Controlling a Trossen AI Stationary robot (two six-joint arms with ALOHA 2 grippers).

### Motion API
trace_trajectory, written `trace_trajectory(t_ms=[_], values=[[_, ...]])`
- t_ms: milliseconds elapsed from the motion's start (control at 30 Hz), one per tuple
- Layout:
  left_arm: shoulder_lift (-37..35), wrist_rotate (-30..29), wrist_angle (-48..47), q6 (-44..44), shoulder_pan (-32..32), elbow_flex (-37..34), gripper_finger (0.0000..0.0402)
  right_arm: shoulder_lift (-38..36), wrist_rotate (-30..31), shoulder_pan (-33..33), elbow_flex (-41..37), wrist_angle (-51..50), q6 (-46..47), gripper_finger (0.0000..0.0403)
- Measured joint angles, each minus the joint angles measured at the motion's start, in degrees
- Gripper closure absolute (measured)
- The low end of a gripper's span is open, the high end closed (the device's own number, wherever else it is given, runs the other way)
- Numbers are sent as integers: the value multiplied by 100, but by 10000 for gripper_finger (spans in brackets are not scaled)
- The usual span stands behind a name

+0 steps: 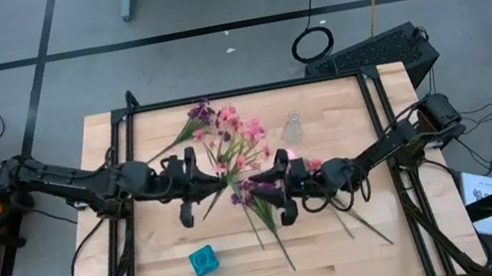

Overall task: Sort flowers into vase by color
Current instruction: Move the left pink flower to the middle right of the table

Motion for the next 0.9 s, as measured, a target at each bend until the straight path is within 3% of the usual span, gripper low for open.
trace_trajectory(t_ms=[233, 400, 600, 900], values=[[457, -1, 727, 478, -22, 0, 382, 0, -153, -13, 500, -679, -298, 160], [727, 134, 1073, 489, -19, 0, 382, 0, -159, -13, 743, -1273, -426, 131], [863, 166, 1371, 486, -19, 0, 382, 0, -139, -102, 775, -1367, -398, 136], [1142, 166, 1754, 622, -9, 0, 382, 0, -188, -211, 775, -1379, -336, 181]])
